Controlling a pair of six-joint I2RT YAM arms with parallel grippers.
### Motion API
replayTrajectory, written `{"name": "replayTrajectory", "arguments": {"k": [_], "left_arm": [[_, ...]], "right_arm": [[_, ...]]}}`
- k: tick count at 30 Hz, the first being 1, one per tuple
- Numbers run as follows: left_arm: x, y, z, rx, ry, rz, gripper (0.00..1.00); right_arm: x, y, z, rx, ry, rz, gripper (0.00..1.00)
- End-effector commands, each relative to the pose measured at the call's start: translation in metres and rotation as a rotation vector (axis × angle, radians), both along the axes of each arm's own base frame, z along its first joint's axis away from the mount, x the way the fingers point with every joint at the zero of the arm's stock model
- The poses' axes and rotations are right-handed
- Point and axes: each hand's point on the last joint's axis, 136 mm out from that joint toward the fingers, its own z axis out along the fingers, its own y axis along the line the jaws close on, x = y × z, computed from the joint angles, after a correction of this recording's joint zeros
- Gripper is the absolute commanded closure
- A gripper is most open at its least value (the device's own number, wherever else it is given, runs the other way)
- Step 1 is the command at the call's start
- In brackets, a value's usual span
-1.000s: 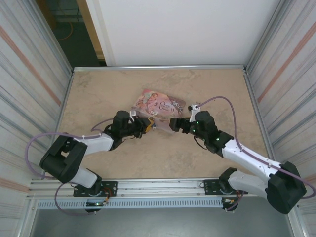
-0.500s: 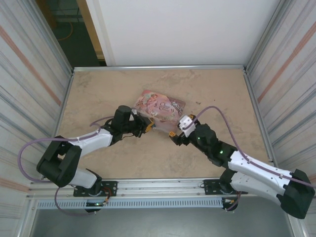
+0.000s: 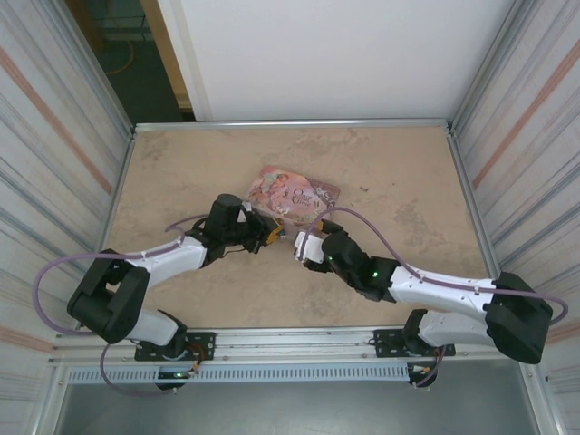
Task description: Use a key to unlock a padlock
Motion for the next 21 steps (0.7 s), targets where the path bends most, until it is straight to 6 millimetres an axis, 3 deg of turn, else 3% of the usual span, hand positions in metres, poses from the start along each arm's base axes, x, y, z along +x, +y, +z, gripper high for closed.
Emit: {"name": "replayTrajectory", "arguments": {"k": [1, 12, 21], "left_arm": [[0.007, -0.007, 0.022, -0.055, -0.057, -0.018, 1.00], [0.007, -0.008, 0.019, -0.067, -0.049, -0.015, 1.00], [0.007, -0.009, 0.016, -0.071, -0.045, -0.017, 1.00]], "right_arm": [[0.003, 0.017, 0.012, 0.019, -0.024, 0.032, 0.30], [0.007, 0.051, 0.006, 0.058, 0.018, 0.083, 0.53], [0.012, 0.064, 0.002, 0.054, 0.021, 0.093, 0.65]]}}
